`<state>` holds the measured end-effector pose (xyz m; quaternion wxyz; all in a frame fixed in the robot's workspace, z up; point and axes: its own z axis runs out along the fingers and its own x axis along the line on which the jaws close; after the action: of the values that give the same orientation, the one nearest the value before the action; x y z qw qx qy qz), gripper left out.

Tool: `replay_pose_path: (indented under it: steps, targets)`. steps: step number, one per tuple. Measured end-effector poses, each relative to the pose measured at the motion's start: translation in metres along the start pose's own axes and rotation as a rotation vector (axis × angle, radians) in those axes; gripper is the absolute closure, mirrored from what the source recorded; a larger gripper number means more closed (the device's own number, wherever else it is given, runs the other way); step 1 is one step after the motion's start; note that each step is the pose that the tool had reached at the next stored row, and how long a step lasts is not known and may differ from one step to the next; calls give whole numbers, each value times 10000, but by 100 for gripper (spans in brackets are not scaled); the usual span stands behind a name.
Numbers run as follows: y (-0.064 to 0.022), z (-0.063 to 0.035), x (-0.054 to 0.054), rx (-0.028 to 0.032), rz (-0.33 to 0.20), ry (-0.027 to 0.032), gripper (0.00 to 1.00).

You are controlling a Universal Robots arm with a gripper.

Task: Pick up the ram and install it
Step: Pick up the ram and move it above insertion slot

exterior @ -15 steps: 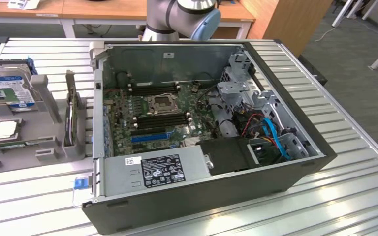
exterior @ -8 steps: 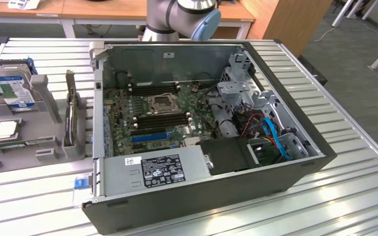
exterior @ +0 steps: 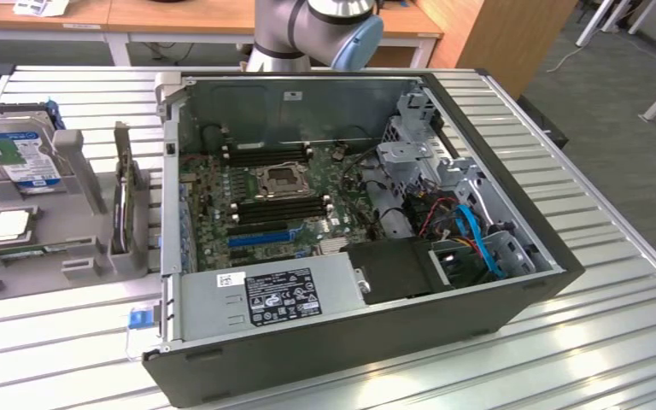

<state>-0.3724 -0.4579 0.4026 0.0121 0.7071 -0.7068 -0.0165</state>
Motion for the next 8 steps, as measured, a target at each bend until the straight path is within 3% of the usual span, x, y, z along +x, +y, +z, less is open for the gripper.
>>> replay_pose_path:
  steps: [8]
  targets:
    - [-19, -4, -1, -4, 0, 3, 88]
